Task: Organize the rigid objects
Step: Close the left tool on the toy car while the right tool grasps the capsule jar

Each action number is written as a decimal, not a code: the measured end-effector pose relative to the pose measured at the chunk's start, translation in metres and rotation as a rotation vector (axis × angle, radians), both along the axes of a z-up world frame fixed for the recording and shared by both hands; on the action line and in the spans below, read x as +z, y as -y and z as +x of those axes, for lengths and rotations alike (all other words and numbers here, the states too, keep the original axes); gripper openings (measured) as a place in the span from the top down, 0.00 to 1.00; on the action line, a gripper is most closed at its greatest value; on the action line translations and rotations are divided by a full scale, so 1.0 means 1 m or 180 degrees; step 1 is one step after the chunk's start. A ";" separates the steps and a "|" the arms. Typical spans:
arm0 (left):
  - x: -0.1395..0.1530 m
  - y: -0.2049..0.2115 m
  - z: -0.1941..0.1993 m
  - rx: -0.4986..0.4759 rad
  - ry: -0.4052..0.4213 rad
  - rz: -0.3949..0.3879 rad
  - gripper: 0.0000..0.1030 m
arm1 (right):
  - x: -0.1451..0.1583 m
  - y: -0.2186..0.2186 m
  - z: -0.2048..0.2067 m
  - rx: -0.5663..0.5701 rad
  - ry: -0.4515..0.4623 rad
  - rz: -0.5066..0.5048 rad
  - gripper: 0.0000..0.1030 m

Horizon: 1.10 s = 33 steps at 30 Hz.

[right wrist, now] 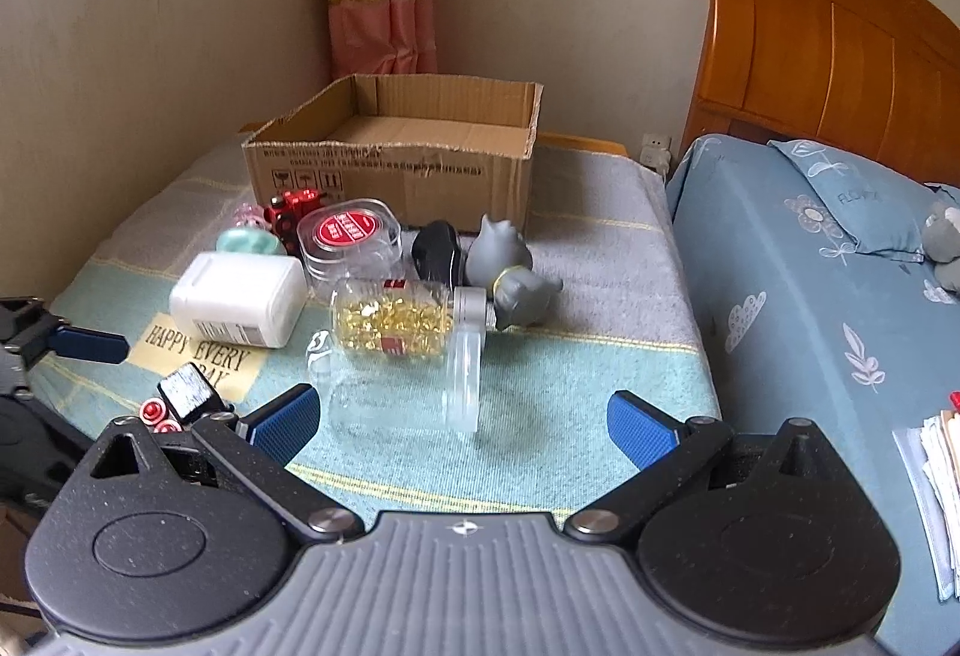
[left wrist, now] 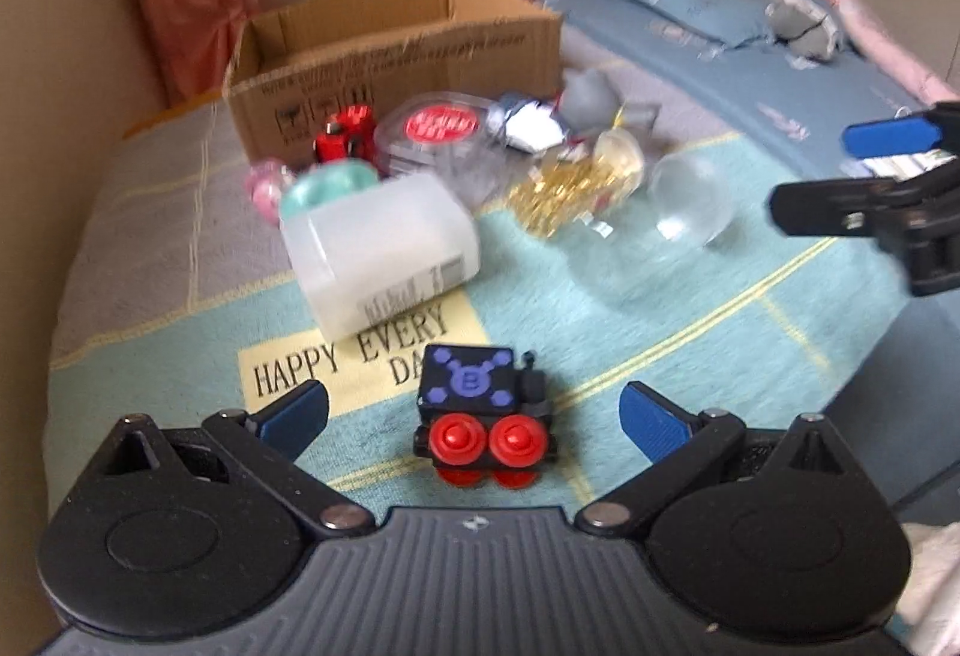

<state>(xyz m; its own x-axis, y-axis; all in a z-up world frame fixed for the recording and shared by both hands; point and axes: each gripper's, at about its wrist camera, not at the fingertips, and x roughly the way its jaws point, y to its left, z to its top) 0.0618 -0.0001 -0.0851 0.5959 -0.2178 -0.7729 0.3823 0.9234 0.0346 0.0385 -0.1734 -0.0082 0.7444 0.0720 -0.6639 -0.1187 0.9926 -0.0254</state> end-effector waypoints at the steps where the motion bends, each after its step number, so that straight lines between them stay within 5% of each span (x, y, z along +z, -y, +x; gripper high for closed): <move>1: -0.004 0.000 0.003 0.0001 -0.0026 0.0003 0.01 | -0.001 -0.001 0.000 0.0005 -0.0006 -0.0015 0.00; 16: -0.021 -0.033 0.025 0.0291 -0.0044 0.0074 0.01 | -0.029 -0.004 0.022 0.0107 -0.0278 -0.0107 0.00; 33: -0.022 -0.034 0.024 0.0055 -0.0189 -0.0086 0.01 | -0.070 -0.003 0.035 0.0298 -0.0570 -0.0114 0.00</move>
<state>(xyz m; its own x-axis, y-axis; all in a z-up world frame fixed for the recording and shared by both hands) 0.0858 0.0336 -0.1073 0.5532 -0.2291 -0.8009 0.3669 0.9302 -0.0126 0.0737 -0.1706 -0.0784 0.6052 0.1094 -0.7885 -0.2163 0.9758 -0.0307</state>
